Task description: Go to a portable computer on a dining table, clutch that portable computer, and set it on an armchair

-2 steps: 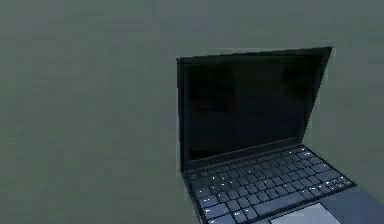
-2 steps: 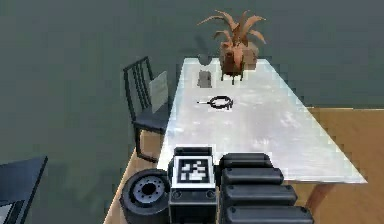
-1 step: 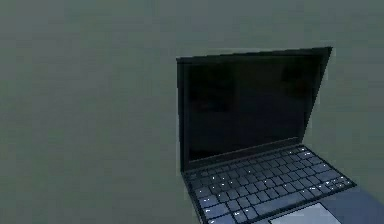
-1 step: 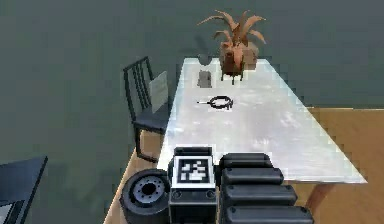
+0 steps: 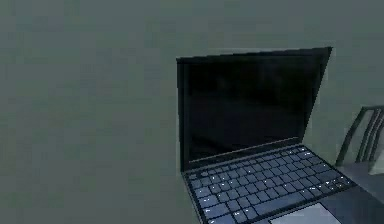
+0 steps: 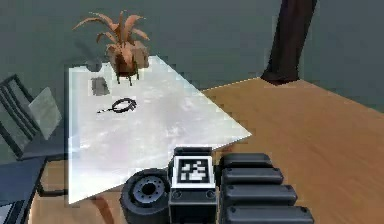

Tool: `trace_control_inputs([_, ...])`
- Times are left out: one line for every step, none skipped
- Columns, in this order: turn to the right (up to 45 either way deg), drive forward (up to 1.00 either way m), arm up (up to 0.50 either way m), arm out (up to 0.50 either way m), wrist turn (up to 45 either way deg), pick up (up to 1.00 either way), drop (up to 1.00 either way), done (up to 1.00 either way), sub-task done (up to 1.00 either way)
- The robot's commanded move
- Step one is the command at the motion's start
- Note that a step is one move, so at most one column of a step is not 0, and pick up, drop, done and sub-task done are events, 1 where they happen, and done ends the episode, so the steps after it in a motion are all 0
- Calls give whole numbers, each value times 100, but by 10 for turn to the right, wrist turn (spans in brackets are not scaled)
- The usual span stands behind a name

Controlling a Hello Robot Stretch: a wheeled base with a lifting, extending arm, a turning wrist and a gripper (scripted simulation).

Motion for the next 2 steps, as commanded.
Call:
trace_control_inputs([450,0,0,0,0,0,0,0,0])
trace_control_inputs([450,0,0,0,0,0,0,0,0])
